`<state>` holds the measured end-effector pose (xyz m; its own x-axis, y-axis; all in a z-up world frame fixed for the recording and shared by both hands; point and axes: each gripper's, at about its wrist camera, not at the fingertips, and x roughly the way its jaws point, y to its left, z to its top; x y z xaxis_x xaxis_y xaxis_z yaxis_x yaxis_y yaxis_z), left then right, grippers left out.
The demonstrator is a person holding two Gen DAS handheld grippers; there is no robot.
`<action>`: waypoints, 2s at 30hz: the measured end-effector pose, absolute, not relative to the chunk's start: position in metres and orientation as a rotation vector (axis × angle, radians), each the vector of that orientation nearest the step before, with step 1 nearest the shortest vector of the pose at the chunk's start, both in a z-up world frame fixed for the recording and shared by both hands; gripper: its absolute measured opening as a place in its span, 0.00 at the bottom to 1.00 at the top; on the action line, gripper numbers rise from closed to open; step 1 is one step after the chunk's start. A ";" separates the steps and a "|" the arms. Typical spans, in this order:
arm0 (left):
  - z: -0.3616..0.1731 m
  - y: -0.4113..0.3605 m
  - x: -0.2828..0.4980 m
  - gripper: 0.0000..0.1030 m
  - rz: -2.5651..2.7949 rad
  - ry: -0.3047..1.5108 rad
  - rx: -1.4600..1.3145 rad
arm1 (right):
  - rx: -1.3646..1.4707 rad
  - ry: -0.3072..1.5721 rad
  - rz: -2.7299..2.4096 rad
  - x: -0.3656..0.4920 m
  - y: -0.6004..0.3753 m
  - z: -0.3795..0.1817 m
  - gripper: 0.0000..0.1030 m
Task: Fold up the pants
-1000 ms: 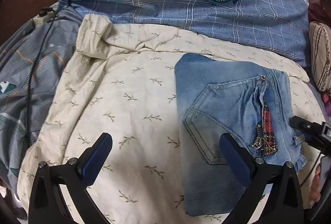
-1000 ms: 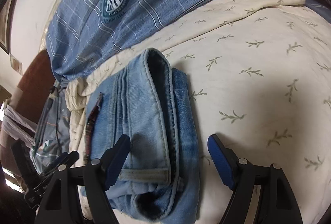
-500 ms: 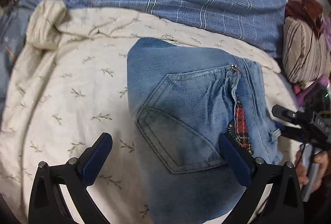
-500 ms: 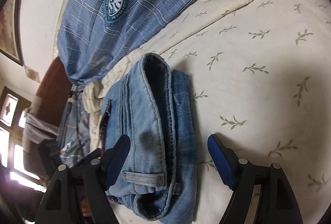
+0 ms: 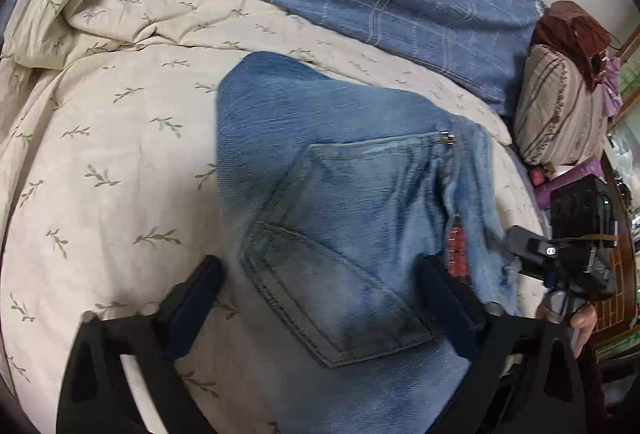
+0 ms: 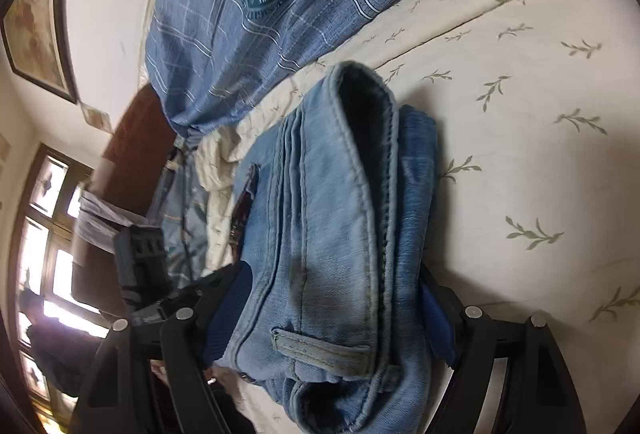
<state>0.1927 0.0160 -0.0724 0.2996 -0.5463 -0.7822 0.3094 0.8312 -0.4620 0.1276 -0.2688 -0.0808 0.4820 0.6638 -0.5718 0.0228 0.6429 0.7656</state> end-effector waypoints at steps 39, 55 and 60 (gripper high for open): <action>-0.018 0.007 0.171 0.48 -0.452 0.870 -0.255 | 0.398 0.715 0.241 0.107 -0.228 -0.010 0.43; -0.024 0.015 0.178 0.48 -0.376 0.868 -0.239 | 0.414 0.745 0.225 0.127 -0.211 -0.020 0.43; -0.028 0.012 0.180 0.48 -0.357 0.877 -0.218 | 0.415 0.770 0.210 0.132 -0.210 -0.027 0.43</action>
